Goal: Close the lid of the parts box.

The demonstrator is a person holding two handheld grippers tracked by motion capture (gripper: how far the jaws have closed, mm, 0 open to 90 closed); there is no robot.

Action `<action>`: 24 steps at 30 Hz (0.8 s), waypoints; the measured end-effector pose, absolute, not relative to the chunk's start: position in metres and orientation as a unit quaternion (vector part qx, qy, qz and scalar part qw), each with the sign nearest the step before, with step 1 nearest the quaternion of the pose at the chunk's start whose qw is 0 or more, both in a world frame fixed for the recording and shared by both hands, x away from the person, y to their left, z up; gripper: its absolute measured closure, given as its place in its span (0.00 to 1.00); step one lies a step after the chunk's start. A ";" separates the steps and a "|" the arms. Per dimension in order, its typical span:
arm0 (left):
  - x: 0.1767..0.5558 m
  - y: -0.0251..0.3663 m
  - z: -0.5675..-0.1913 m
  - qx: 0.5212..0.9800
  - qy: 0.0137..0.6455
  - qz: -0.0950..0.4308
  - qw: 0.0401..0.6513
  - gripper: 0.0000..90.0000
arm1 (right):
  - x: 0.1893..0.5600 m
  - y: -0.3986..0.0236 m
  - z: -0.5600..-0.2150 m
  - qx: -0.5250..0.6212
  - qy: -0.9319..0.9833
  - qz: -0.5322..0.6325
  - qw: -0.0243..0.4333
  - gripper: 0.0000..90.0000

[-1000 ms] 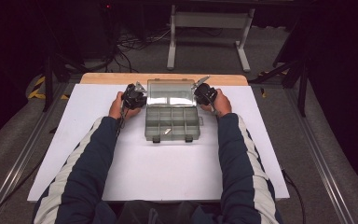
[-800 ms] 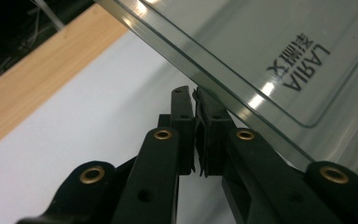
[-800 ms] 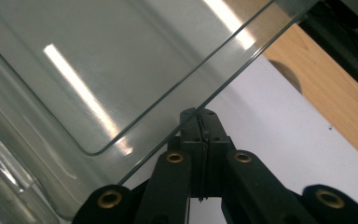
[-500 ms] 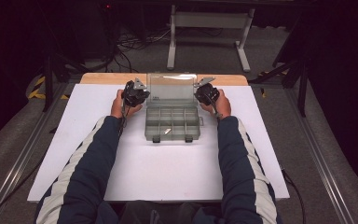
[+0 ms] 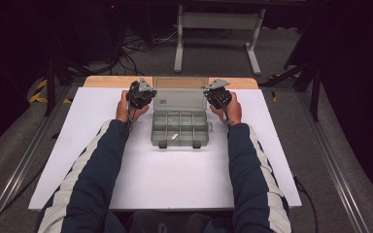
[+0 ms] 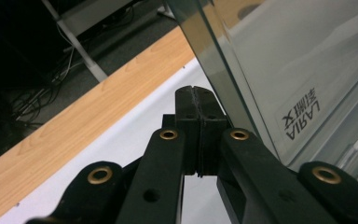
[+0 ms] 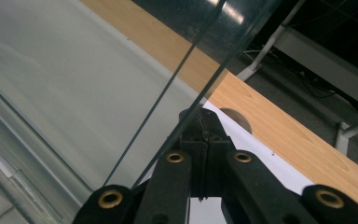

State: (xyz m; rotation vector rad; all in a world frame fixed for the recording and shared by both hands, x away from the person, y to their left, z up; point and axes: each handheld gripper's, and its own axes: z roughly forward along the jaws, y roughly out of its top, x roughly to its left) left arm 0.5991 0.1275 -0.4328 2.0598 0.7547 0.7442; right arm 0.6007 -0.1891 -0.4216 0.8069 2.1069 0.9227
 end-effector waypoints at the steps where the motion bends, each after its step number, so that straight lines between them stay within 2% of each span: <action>1: 0.598 0.128 -0.430 0.814 0.297 0.297 0.401 1.00 | 0.599 -0.189 -0.421 0.312 0.809 0.357 0.348 1.00; 24: 0.582 0.130 -0.407 0.796 0.283 0.323 0.426 1.00 | 0.581 -0.186 -0.409 0.320 0.769 0.395 0.387 1.00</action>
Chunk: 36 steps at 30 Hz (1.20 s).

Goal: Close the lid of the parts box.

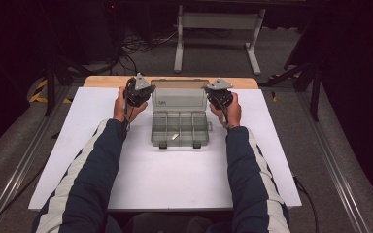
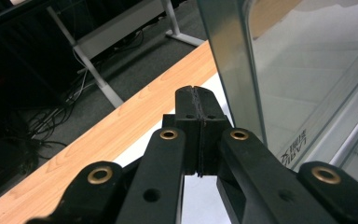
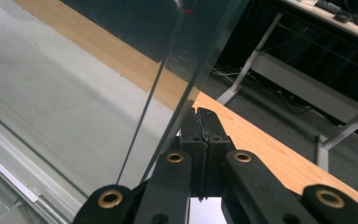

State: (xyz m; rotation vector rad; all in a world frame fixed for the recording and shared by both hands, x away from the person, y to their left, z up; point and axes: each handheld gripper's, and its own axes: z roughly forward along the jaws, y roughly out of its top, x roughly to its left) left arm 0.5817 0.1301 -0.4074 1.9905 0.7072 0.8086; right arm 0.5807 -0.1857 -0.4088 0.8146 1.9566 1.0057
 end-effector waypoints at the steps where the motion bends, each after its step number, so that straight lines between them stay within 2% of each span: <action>1: 0.581 0.130 -0.407 0.796 0.282 0.326 0.425 1.00 | 0.579 -0.186 -0.408 0.319 0.766 0.401 0.388 1.00; 36: 0.558 0.128 -0.389 0.789 0.267 0.365 0.416 0.99 | 0.560 -0.186 -0.395 0.314 0.746 0.420 0.411 1.00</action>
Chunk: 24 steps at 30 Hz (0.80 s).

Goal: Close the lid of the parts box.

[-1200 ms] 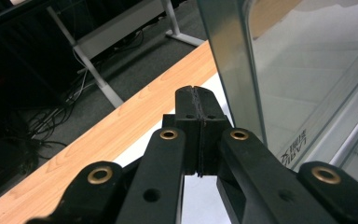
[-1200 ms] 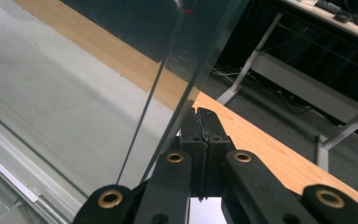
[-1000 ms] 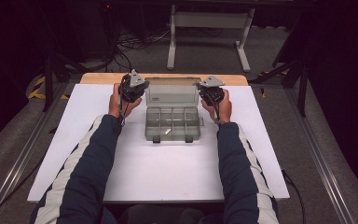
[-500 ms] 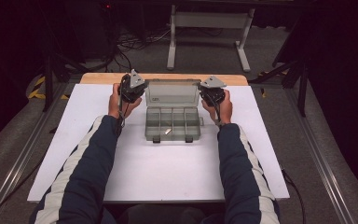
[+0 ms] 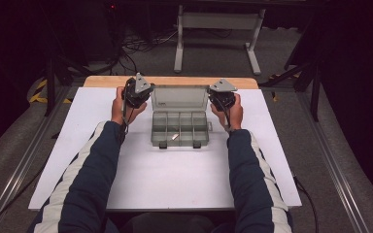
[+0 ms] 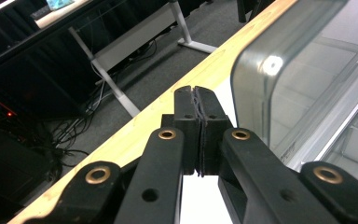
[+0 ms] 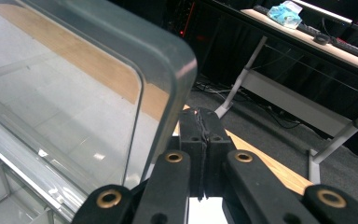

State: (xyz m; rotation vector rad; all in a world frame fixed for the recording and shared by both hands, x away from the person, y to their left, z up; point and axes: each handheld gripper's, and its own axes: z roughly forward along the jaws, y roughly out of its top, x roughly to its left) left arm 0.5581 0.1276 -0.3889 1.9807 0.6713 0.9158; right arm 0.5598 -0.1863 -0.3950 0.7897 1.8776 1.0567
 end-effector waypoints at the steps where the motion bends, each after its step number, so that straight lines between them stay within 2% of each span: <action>1: 0.558 0.128 -0.389 0.789 0.267 0.365 0.416 0.99 | 0.559 -0.186 -0.395 0.314 0.745 0.421 0.411 1.00; 24: 0.542 0.129 -0.382 0.784 0.270 0.366 0.422 0.98 | 0.542 -0.186 -0.385 0.324 0.740 0.428 0.405 1.00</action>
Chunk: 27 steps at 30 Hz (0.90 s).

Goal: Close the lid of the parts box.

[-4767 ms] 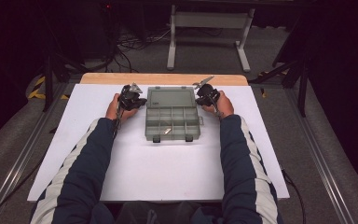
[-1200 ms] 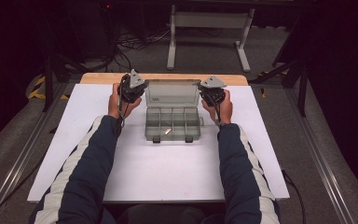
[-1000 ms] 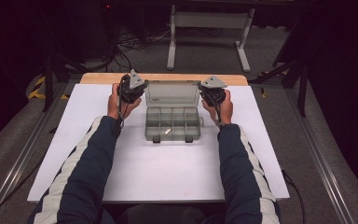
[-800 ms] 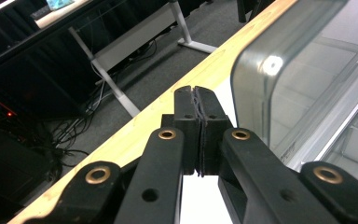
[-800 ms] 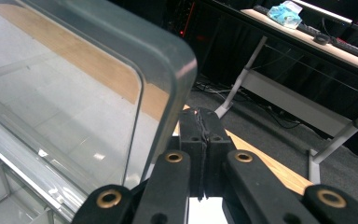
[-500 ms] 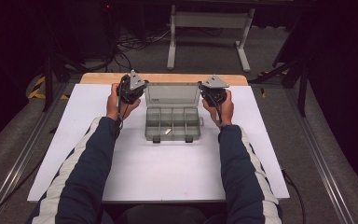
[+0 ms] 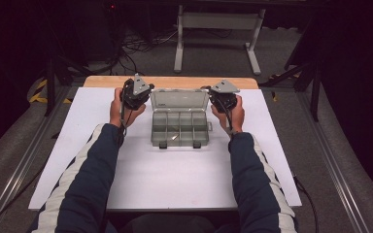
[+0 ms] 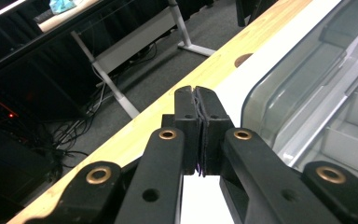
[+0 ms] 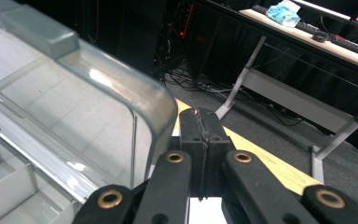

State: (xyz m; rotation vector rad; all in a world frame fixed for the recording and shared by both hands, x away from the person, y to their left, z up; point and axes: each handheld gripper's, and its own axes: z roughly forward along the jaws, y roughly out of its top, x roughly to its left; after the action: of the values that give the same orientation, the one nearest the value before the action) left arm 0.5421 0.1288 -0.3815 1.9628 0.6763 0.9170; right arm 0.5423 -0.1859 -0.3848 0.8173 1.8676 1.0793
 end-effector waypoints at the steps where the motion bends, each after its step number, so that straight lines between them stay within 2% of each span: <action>1: 0.540 0.129 -0.382 0.785 0.269 0.363 0.424 0.99 | 0.541 -0.186 -0.384 0.325 0.737 0.432 0.405 1.00; 27: 0.519 0.128 -0.382 0.788 0.257 0.368 0.421 1.00 | 0.515 -0.187 -0.384 0.321 0.733 0.436 0.412 1.00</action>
State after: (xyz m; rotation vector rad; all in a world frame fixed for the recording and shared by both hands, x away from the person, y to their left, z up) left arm 0.5185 0.1278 -0.3823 1.9736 0.6438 0.9219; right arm 0.5151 -0.1869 -0.3843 0.8065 1.8444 1.0981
